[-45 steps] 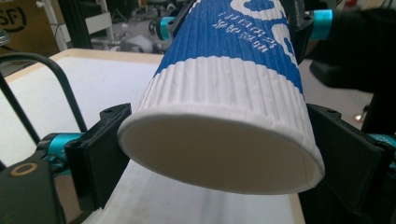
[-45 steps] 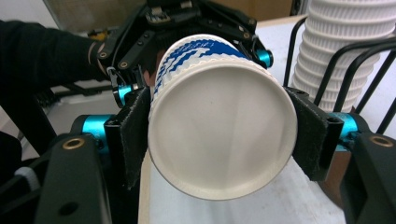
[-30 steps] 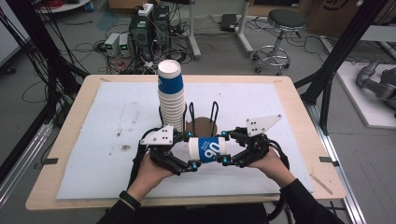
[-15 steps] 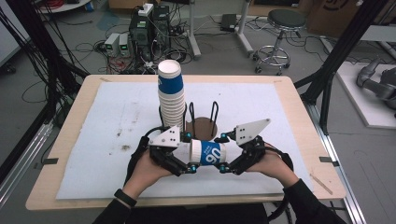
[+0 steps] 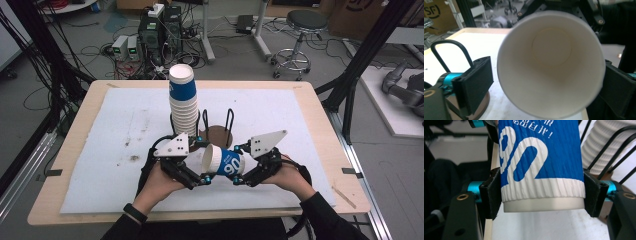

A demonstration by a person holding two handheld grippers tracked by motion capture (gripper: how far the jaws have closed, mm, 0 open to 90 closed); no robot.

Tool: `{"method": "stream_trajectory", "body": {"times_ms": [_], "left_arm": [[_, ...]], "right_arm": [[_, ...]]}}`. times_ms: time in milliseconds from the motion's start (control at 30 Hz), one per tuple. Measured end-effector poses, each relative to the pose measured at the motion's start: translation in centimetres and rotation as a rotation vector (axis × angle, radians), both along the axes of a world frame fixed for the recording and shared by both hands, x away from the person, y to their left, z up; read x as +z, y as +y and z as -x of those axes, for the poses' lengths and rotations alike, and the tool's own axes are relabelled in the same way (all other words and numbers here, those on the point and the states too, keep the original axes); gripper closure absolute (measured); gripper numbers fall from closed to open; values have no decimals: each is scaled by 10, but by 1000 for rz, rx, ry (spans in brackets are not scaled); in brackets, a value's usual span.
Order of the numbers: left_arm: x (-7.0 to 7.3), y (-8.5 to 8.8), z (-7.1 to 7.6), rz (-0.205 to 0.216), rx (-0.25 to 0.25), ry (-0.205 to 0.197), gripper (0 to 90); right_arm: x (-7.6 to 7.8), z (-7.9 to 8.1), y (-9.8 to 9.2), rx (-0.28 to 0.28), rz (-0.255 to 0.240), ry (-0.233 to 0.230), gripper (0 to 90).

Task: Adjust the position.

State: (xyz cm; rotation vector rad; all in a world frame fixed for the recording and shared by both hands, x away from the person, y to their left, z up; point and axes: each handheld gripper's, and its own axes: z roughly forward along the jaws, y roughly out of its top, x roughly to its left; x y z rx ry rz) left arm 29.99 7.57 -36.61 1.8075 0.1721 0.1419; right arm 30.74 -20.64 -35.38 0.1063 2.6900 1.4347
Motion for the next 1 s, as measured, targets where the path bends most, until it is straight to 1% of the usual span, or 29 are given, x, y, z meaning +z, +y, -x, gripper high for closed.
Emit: {"method": "stream_trajectory", "body": {"times_ms": [33,100,133,267,333,400,467,567,600,633,733,800,900,967,1000], "left_arm": [[-2,1,0,31,-1,18,67],[-4,1,-2,64,-8,41,67],[-4,1,-2,80,-9,50,67],[-5,-2,-3,117,-21,66,67],[-5,-4,-4,148,-43,90,67],[-6,-4,-5,175,-59,115,67],[-6,-4,-6,192,-77,138,67],[-6,-5,-5,193,-82,136,72],[-5,-4,-5,191,-89,133,103],[-5,-4,-5,195,-92,129,153],[-4,-3,-5,195,-90,125,171],[-4,-3,-5,188,-91,124,180],[-2,-2,-5,171,-93,120,186],[0,-2,-5,146,-93,110,188],[1,-1,-5,137,-92,104,188]], "right_arm": [[0,0,-1,-5,-19,9,293],[0,-2,-5,-6,-81,26,293],[0,-2,-6,-7,-100,38,292],[1,-2,-6,-2,-135,59,293],[1,-1,-5,6,-146,66,292],[0,0,-4,8,-145,57,292],[0,1,-3,9,-145,52,292],[0,2,-1,9,-143,45,292],[0,2,-1,13,-142,43,292],[0,2,-1,13,-142,42,292],[-1,3,0,13,-139,46,293],[-1,2,0,15,-133,37,293],[-2,3,1,7,-126,36,291],[-2,4,2,8,-113,30,283],[-1,4,2,8,-103,36,274]]}}
